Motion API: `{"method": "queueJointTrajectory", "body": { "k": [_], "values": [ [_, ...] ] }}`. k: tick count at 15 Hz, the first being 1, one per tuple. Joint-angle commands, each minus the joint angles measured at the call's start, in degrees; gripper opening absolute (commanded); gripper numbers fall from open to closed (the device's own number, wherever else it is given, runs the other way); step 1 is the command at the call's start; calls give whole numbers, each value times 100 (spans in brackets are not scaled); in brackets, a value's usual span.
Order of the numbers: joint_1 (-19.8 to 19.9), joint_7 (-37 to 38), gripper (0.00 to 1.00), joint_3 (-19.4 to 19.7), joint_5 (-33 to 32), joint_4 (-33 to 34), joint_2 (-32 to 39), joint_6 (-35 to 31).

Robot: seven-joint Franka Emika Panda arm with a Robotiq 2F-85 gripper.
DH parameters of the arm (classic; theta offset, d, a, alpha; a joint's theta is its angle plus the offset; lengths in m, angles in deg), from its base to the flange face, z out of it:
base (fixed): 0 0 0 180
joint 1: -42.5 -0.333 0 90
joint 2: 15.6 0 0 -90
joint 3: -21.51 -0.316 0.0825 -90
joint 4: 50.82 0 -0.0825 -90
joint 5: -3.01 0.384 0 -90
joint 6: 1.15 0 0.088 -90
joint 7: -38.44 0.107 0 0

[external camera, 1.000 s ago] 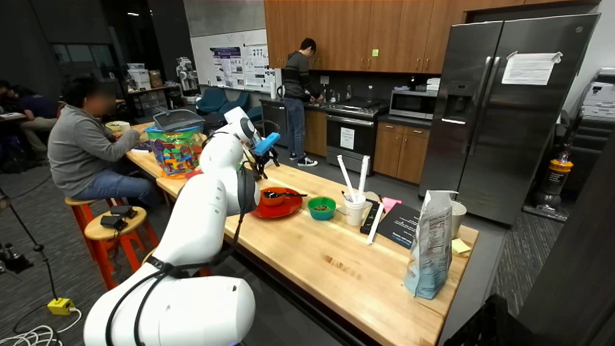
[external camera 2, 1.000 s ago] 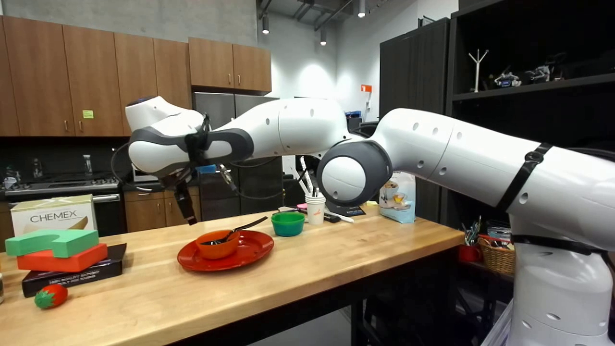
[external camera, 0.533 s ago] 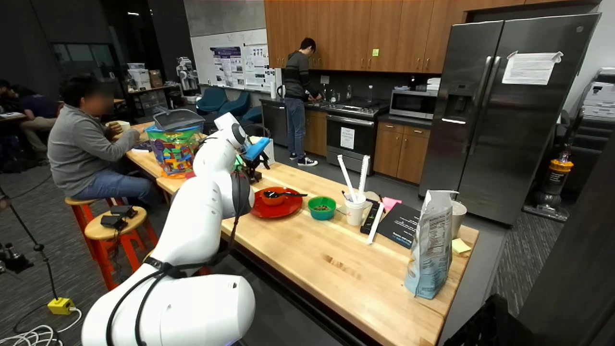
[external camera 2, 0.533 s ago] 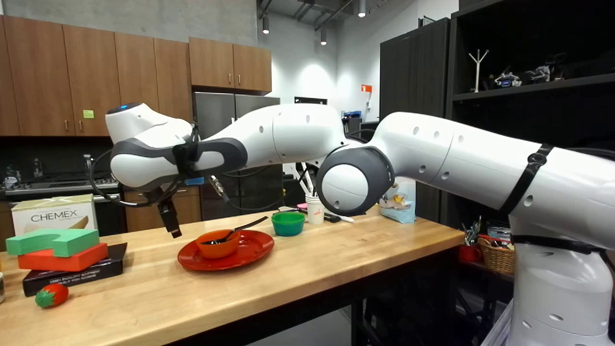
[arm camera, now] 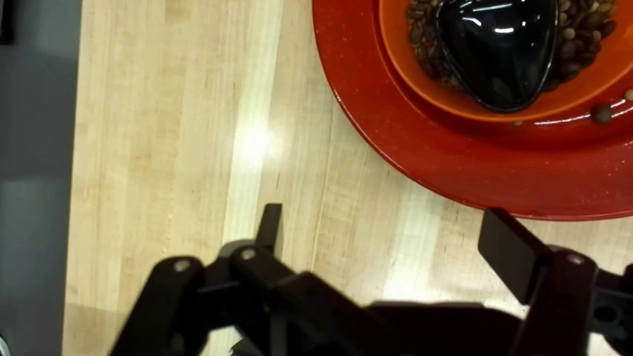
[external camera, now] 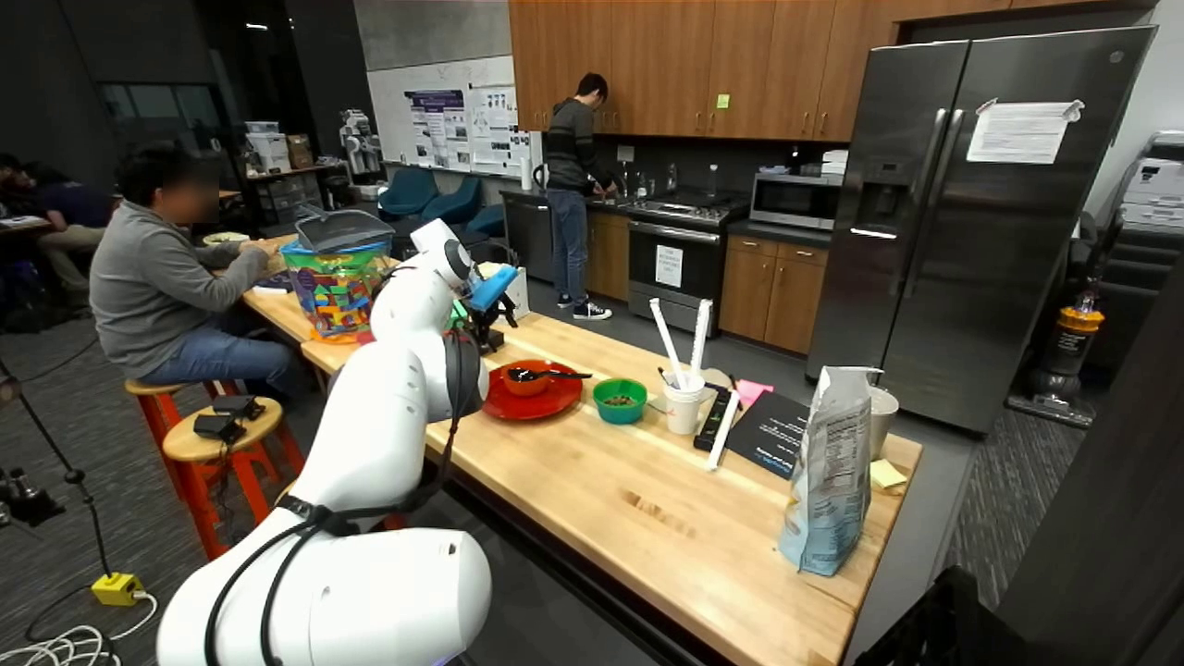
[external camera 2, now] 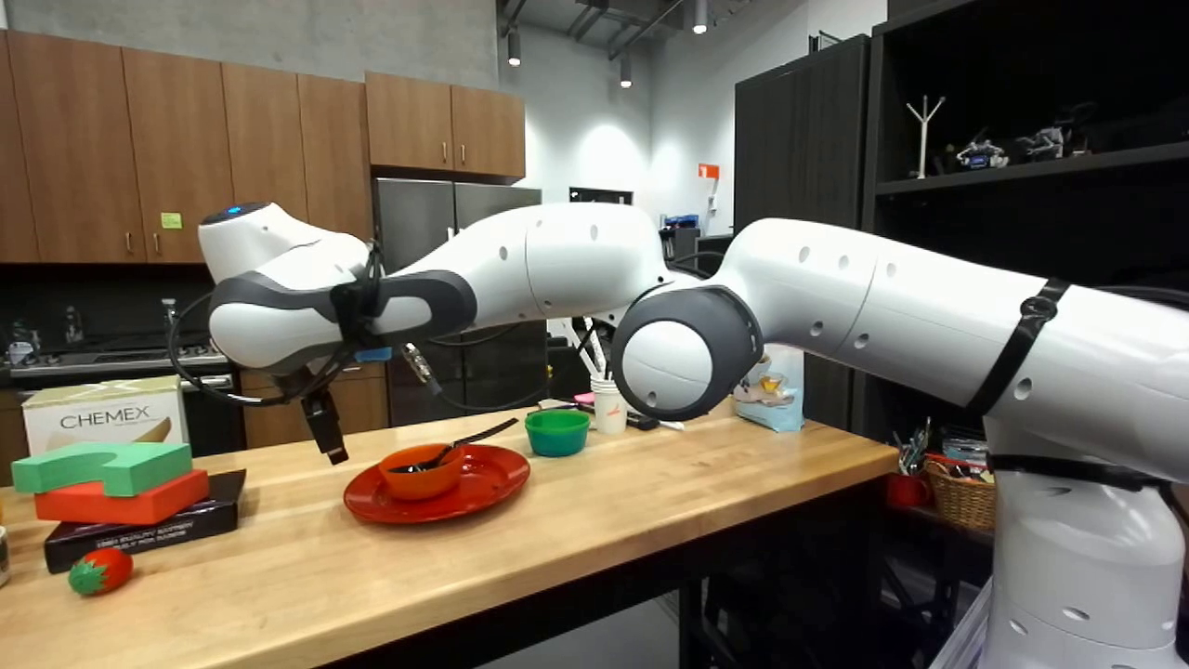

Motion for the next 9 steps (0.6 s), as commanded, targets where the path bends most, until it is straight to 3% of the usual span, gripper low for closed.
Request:
{"method": "queueJointTrajectory", "body": {
  "k": [1, 9],
  "values": [
    [-10, -21, 100, 54, 56, 77, 40, 33],
    [-221, -254, 100, -229, 311, 88, -40, 209]
  ]
}}
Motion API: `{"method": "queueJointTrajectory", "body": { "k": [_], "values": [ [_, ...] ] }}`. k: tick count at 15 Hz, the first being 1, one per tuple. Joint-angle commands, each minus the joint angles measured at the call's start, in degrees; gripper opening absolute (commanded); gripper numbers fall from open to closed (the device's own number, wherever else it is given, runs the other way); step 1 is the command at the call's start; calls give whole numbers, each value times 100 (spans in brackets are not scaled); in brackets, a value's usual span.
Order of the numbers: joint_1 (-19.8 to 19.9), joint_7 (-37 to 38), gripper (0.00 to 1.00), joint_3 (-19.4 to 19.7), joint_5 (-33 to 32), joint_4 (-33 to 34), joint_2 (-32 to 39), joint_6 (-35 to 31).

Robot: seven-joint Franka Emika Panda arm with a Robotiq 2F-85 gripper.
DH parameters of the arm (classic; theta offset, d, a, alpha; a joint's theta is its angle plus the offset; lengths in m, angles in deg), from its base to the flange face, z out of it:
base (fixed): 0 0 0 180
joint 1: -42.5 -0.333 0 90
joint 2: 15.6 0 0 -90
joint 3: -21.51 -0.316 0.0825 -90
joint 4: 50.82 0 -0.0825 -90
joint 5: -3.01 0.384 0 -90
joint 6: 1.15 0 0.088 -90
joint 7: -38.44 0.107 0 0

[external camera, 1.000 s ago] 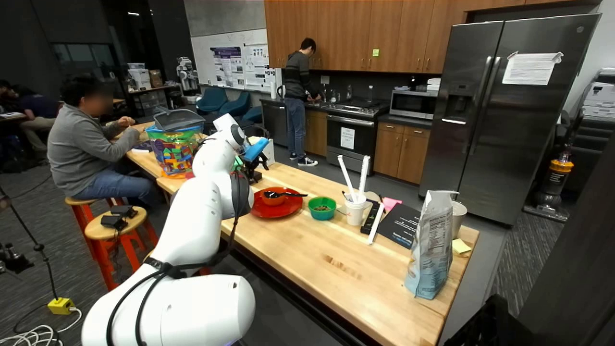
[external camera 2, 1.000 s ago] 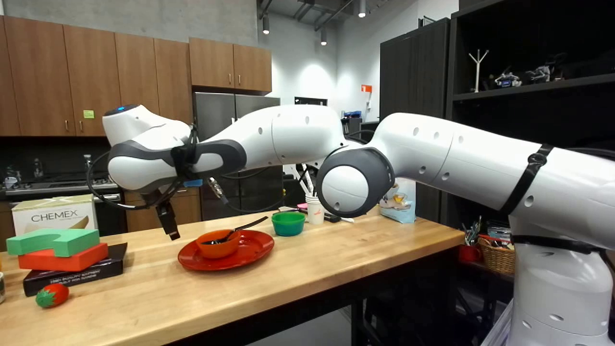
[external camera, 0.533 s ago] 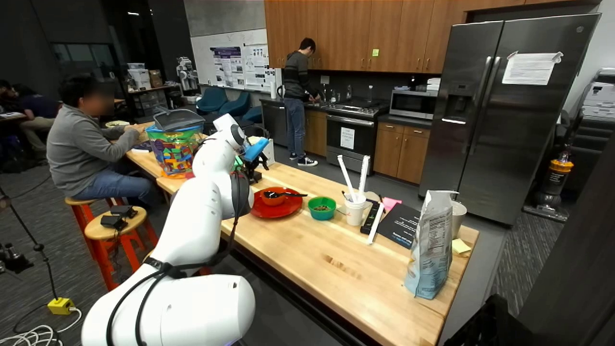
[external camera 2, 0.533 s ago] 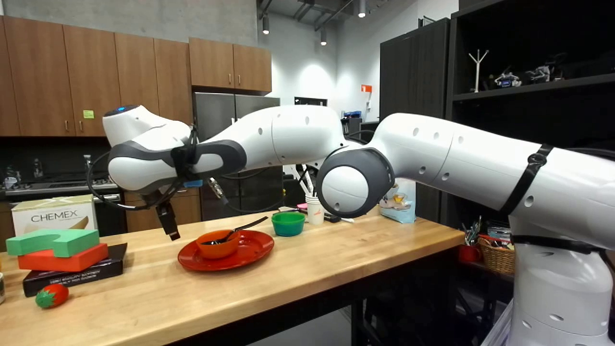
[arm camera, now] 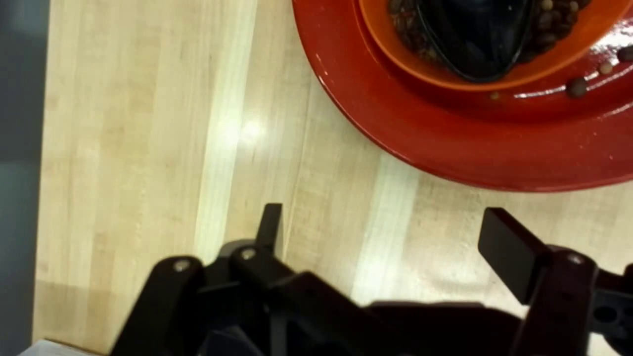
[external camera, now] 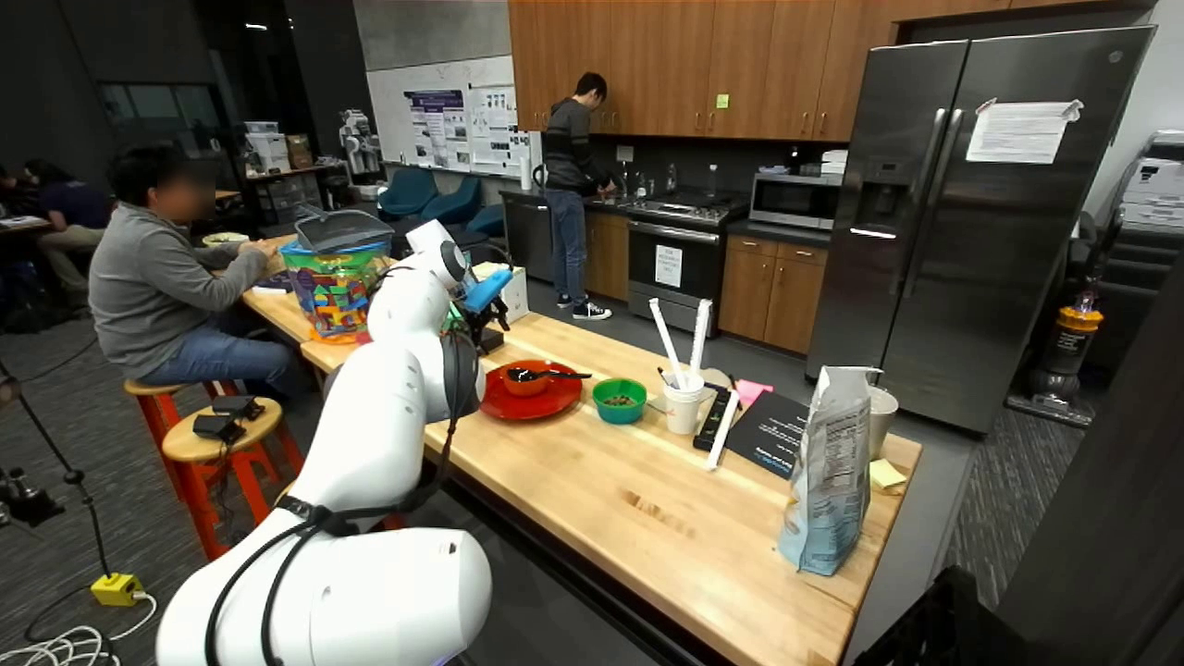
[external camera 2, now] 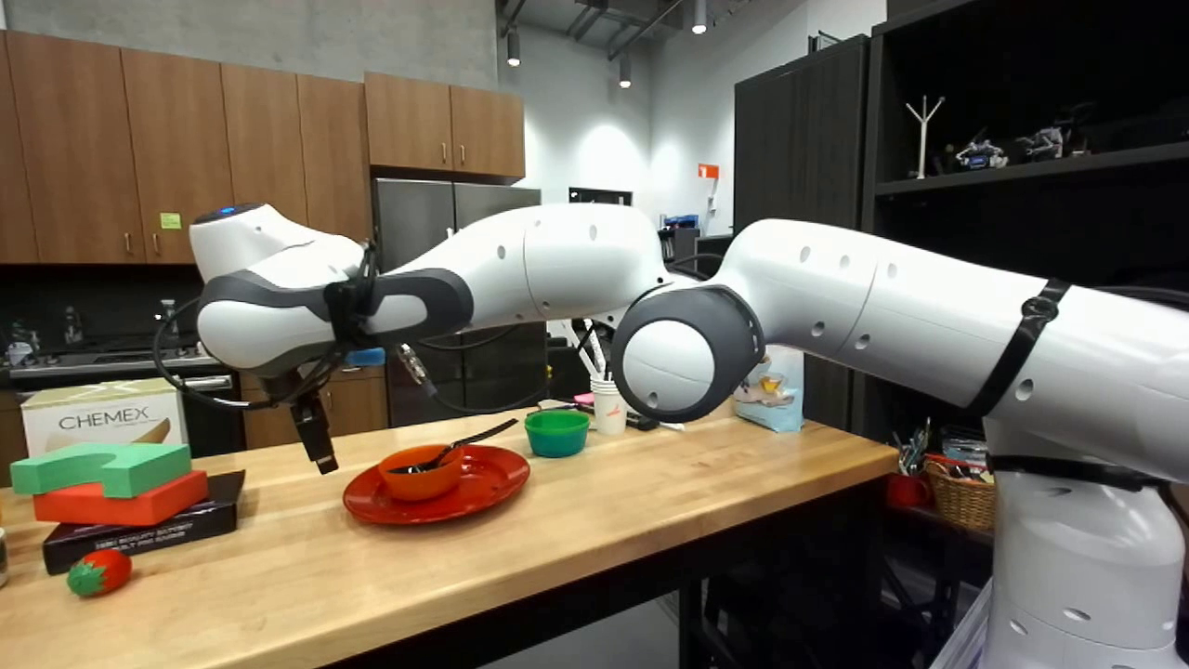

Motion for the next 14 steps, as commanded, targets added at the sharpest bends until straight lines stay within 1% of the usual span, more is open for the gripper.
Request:
{"method": "queueJointTrajectory", "body": {
  "k": [1, 3, 8, 12, 14],
  "values": [
    [-259, -122, 100, -128, 211, 46, -105, 213],
    [-522, 90, 100, -56, 155, -151, -306, 309],
    [-1028, 695, 100, 157, 16, -124, -550, 665],
    [-1262, 1168, 100, 261, -16, -124, -823, 1081],
    [-1293, 1393, 100, 309, -39, -121, -956, 1272]
  ]
}}
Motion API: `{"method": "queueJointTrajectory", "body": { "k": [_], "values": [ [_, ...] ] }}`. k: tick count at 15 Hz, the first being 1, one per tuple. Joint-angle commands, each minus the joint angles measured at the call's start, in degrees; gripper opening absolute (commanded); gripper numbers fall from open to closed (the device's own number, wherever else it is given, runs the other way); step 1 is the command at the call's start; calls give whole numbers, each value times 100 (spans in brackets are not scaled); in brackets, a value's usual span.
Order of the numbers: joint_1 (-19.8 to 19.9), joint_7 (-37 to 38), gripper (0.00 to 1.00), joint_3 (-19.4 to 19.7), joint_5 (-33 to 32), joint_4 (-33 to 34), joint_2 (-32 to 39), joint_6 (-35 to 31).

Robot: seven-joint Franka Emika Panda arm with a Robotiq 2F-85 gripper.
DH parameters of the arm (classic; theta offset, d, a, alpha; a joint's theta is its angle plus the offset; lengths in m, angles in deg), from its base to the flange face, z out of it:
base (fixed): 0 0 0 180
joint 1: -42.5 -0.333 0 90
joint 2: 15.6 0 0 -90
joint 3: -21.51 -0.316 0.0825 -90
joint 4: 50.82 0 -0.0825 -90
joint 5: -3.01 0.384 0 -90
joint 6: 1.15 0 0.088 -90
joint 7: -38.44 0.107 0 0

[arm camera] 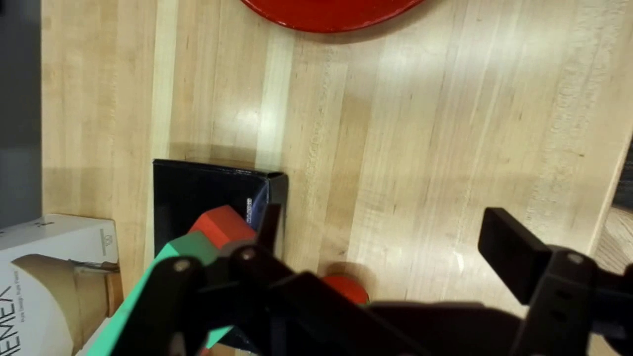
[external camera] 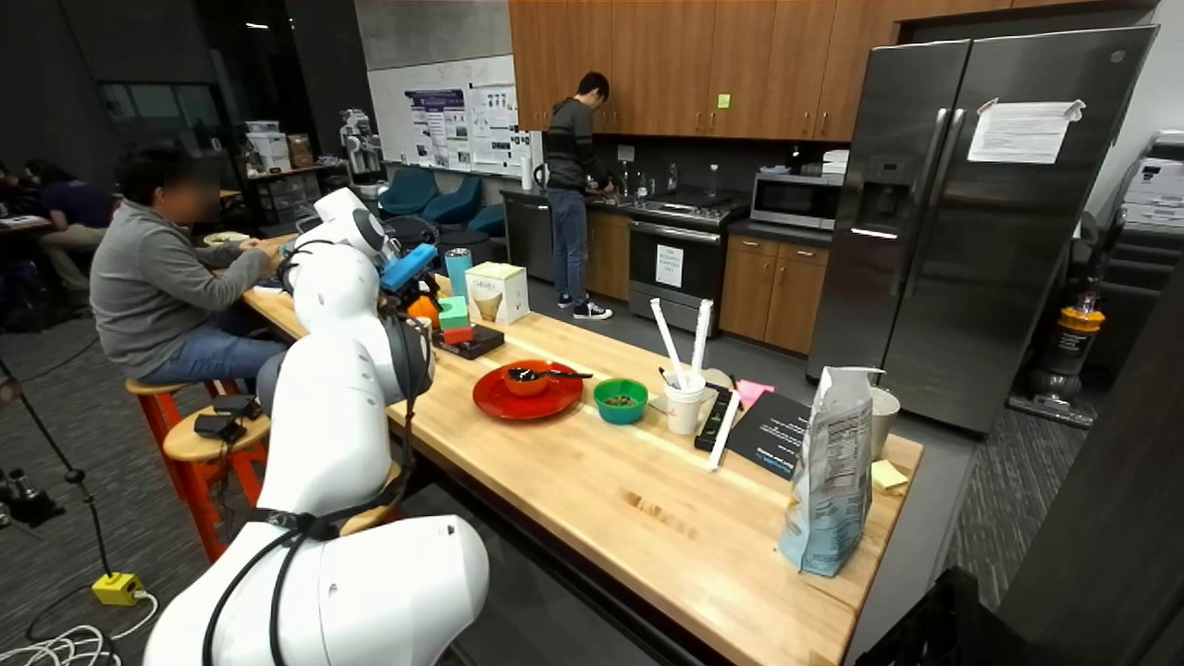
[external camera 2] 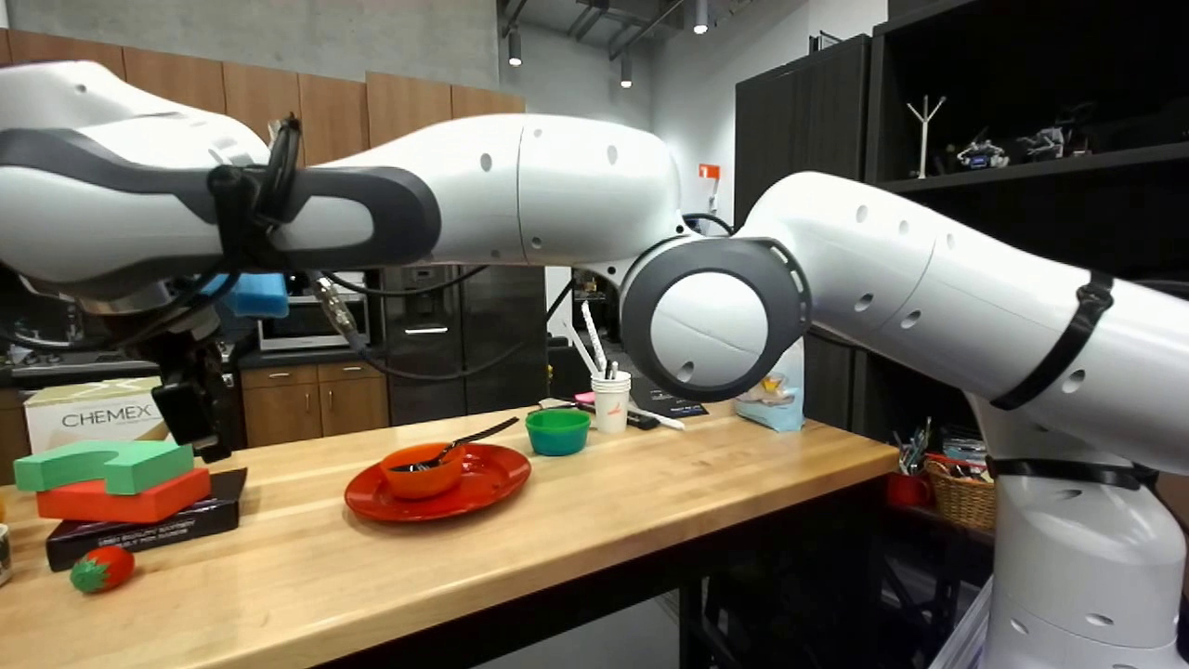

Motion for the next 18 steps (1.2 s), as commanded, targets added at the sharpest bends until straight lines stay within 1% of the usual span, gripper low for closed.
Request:
{"method": "queueJointTrajectory", "body": {
  "k": [1, 4, 12, 15, 16, 18],
  "values": [
    [-92, 447, 100, 140, -88, -173, -373, 403],
    [-115, 869, 100, 170, -111, -182, -494, 677],
    [-303, 1971, 100, 270, -192, -130, -590, 997],
    [-382, 2129, 100, 351, -323, -100, -565, 924],
    [-315, 2027, 100, 249, -222, -125, -504, 835],
    [-357, 2090, 100, 285, -270, -122, -503, 836]
  ]
}}
